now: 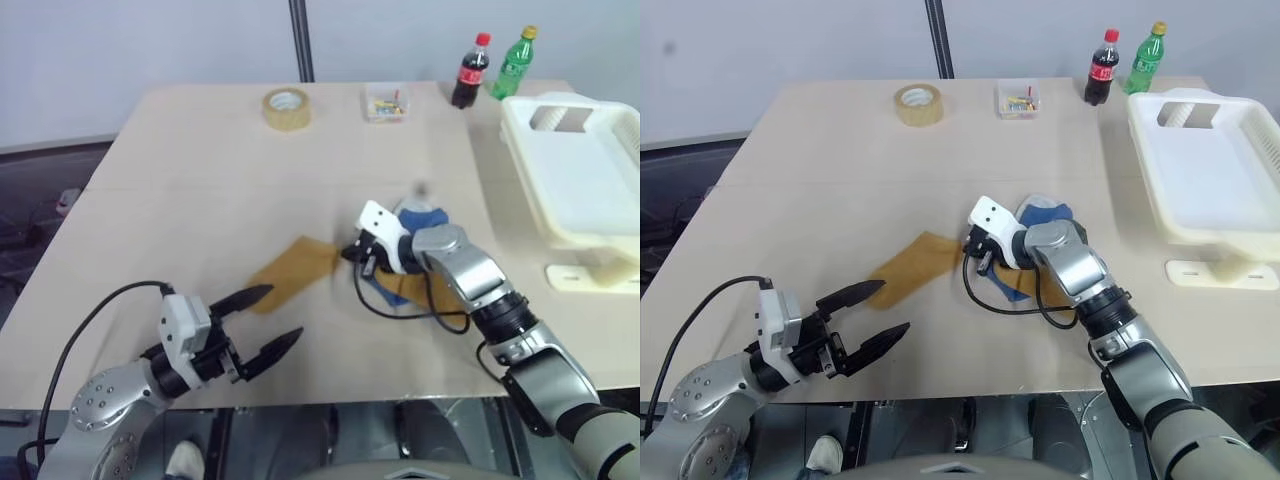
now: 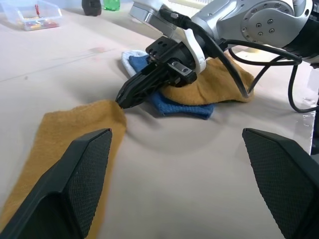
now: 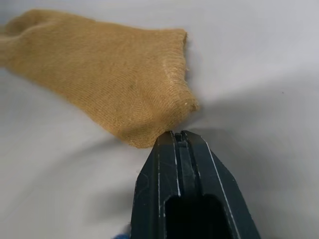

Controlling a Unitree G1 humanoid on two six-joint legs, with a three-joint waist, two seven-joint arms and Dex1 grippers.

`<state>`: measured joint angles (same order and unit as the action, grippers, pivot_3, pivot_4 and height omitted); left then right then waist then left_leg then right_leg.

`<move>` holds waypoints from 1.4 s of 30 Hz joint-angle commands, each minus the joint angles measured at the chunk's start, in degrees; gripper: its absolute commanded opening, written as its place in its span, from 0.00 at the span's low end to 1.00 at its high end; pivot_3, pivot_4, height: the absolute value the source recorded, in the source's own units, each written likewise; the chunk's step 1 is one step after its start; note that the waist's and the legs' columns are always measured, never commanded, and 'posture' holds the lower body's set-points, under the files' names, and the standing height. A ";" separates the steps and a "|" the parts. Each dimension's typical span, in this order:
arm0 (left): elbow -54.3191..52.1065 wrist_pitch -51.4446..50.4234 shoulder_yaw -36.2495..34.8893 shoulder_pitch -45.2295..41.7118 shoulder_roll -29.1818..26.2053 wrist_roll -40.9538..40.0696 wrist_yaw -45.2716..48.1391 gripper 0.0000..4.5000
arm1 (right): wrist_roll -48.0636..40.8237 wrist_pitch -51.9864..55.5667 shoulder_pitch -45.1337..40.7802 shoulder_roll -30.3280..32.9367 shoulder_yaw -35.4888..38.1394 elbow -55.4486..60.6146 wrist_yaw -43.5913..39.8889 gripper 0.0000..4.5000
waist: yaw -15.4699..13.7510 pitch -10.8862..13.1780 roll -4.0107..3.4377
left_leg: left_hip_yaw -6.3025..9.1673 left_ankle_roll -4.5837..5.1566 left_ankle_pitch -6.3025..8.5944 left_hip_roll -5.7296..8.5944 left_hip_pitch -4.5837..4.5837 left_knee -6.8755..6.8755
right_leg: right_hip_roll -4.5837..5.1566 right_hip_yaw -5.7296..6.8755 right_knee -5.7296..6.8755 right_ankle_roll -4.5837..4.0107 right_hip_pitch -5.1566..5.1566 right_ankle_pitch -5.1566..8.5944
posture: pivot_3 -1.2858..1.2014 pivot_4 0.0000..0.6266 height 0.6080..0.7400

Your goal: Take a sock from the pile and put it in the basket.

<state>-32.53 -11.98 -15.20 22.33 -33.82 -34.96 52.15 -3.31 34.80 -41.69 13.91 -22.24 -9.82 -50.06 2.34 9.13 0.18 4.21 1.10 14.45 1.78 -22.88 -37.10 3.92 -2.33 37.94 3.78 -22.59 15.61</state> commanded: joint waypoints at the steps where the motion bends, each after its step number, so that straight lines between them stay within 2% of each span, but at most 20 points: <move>1: -0.65 0.88 -0.34 0.05 -0.22 0.21 -0.12 1.00 | -0.85 -0.92 -2.08 -0.13 0.65 2.90 -0.73 0.01 | 0.00 0.00 0.00 | 0.00 0.00 0.00 0.00 0.00 0.00 | 0.00 0.00 0.00 0.00 0.00 0.00 | 0.52 0.24 0.99; 2: -0.64 0.95 -0.36 0.10 -0.19 0.26 -0.12 1.00 | -0.87 -0.76 -2.46 0.10 0.72 3.11 -1.02 0.01 | -0.01 0.00 0.00 | 0.00 0.00 0.00 0.00 0.00 0.00 | 0.01 0.00 0.00 0.00 0.00 0.00 | 0.52 0.24 0.99; 5: -0.77 1.08 -0.30 0.29 -0.07 0.39 -0.18 1.00 | -0.64 -0.86 -3.54 0.88 0.80 3.55 -1.68 0.21 | -0.01 0.01 -0.01 | 0.00 0.00 0.00 0.00 0.00 0.00 | 0.01 0.00 0.00 0.00 0.00 0.00 | 0.52 0.24 0.99; 7: -0.89 1.10 -0.27 0.39 0.00 0.43 -0.28 1.00 | -1.33 -0.08 -4.12 0.99 0.83 4.24 -2.38 0.40 | -0.01 0.01 -0.01 | 0.00 0.00 0.00 0.00 0.00 0.00 | 0.01 0.00 0.00 0.00 -0.01 0.00 | 0.52 0.24 0.99; 9: -0.94 1.21 -0.33 0.55 0.10 0.45 -0.33 1.00 | -1.94 0.52 -4.21 0.94 0.27 5.23 -3.25 0.68 | -0.03 0.01 -0.01 | 0.01 0.00 0.00 -0.01 0.00 0.02 | 0.05 0.00 -0.01 0.00 -0.01 0.00 | 0.52 0.24 0.99; 10: -0.92 1.27 -0.39 0.61 0.13 0.45 -0.32 1.00 | -1.85 0.80 -4.25 0.58 -0.19 5.02 -3.17 0.70 | -0.02 0.01 0.00 | 0.01 0.00 0.00 -0.01 -0.01 0.02 | 0.06 0.00 -0.02 0.00 -0.01 0.00 | 0.52 0.24 0.99; 24: -0.81 1.40 -0.68 0.43 -0.01 0.78 -0.16 1.00 | 2.50 -0.93 -6.81 -5.55 -2.63 -6.98 1.94 0.70 | 0.00 0.01 -0.01 | 0.01 -0.01 0.00 0.01 -0.01 0.03 | 0.06 0.00 -0.02 0.00 -0.03 0.00 | 0.52 0.24 0.99; 25: -0.88 1.38 -0.74 0.45 -0.03 0.76 -0.18 1.00 | 2.73 -1.28 -6.76 -5.68 -2.62 -7.11 1.97 0.59 | 0.00 0.02 -0.02 | 0.01 -0.01 0.00 0.01 -0.01 0.03 | 0.06 0.00 -0.02 0.00 -0.03 0.00 | 0.52 0.24 0.99; 27: -1.06 1.38 -0.87 0.60 -0.04 0.73 -0.22 1.00 | 2.56 -1.25 -6.47 -5.78 -2.32 -6.41 1.66 0.43 | 0.00 0.02 -0.02 | 0.01 -0.01 0.00 0.01 -0.01 0.03 | 0.06 0.00 -0.01 0.00 -0.03 0.00 | 0.52 0.24 0.99; 29: -1.16 1.42 -0.98 0.81 -0.01 0.72 -0.24 1.00 | 2.51 -1.15 -6.21 -5.50 -2.24 -5.47 1.24 0.17 | 0.01 0.02 -0.02 | 0.01 -0.01 0.00 0.01 -0.01 0.03 | 0.05 0.01 -0.01 0.00 -0.03 0.00 | 0.52 0.24 0.99; 31: -1.12 1.60 -1.01 1.13 0.08 0.81 -0.17 1.00 | 2.31 -0.69 -5.77 -4.92 -2.35 -3.27 0.65 0.01 | 0.00 0.02 -0.03 | 0.01 -0.01 0.00 0.01 -0.01 0.03 | 0.05 0.01 -0.01 0.00 -0.03 0.00 | 0.52 0.24 0.99; 37: -1.34 1.52 -0.98 1.26 0.01 0.86 -0.42 1.00 | 3.34 4.77 -2.32 -1.30 -4.24 7.05 0.60 0.01 | -0.04 0.02 -0.02 | 0.02 -0.01 0.00 0.01 -0.01 0.03 | 0.07 0.01 -0.01 0.00 -0.03 0.00 | 0.52 0.24 0.99; 42: -1.61 1.76 -0.81 2.07 0.20 1.01 -0.43 1.00 | 0.68 24.82 5.25 1.01 -5.05 19.99 3.25 0.01 | -0.23 0.01 -0.01 | 0.04 -0.01 0.01 0.01 -0.06 0.04 | 0.14 0.01 -0.07 -0.01 -0.03 0.00 | 0.52 0.24 0.99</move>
<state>-32.55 -11.28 -15.28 24.04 -33.65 -33.82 52.02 -1.53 51.15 -37.23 15.02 -26.94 4.63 -48.54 2.11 9.15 0.17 4.25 1.09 14.45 1.78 -22.94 -37.06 4.06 -2.32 37.87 3.77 -22.62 15.61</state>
